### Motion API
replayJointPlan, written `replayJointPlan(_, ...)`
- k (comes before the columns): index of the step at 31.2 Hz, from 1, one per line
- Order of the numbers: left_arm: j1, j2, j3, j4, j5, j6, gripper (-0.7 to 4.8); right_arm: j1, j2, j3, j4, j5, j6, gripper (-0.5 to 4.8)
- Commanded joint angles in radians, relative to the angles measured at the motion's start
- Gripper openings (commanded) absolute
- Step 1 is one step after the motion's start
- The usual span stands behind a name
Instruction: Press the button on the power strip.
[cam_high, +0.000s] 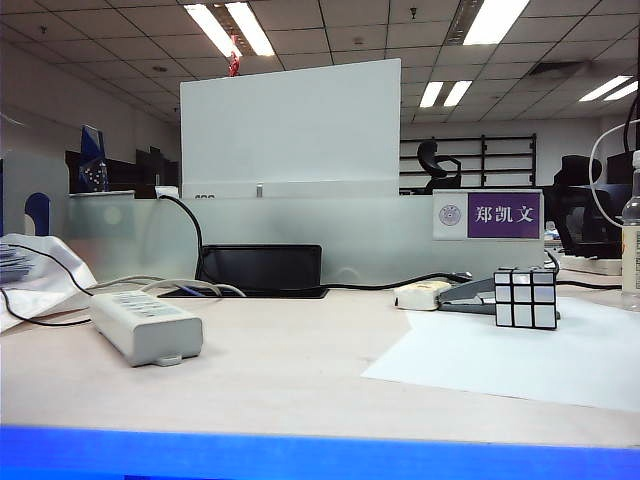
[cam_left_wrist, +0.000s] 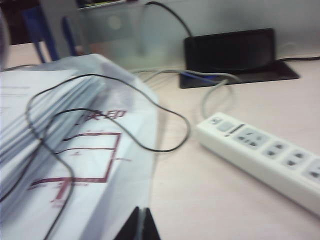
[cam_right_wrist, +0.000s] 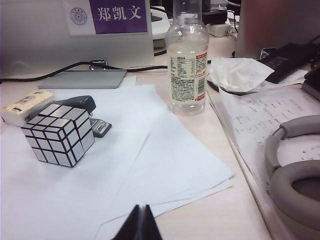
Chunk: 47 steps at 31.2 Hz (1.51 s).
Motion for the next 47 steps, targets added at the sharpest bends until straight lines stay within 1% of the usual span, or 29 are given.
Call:
replayJointPlan(1,0.002,-0.001,0.001,0.009,-0.082,-0.049,-0.05,0.0,-0.002,-0.002,0.011,-0.005,0.003,0.0)
replayJointPlan(4,0.002,-0.001,0.001,0.01,-0.149,-0.16,-0.05,0.0,-0.002,-0.002,0.011,-0.005,0.003,0.0)
replayJointPlan(5,0.002,-0.001,0.001,0.011,-0.158,-0.183,-0.05,0.0,-0.002,-0.002,0.011,-0.005,0.003,0.0)
replayJointPlan(6,0.002,-0.001,0.001,0.014,-0.159,-0.19,-0.05,0.0,-0.002,-0.002,0.011,-0.005,0.003,0.0)
replayJointPlan(14,0.002,-0.001,0.001,0.013,-0.077,-0.204,-0.05,0.0,-0.002,-0.002,0.011,-0.005,0.003,0.0)
replayJointPlan(22,0.002,-0.001,0.001,0.011,-0.077,-0.248,-0.05,0.0,-0.002,-0.002,0.011,-0.005,0.003,0.0)
replayJointPlan(35,0.002,-0.001,0.001,-0.037,-0.074,-0.252,-0.05,0.0,-0.002,-0.002,0.011,-0.005,0.003,0.0)
replayJointPlan(42,0.002,-0.001,0.001,-0.044,0.016,-0.246,-0.05,0.0,-0.002,-0.002,0.011,-0.005,0.003,-0.01)
replayJointPlan(47,0.001,-0.001,0.001,-0.043,0.018,-0.247,-0.05,0.0,-0.002,-0.002,0.011,-0.005,0.003,0.0)
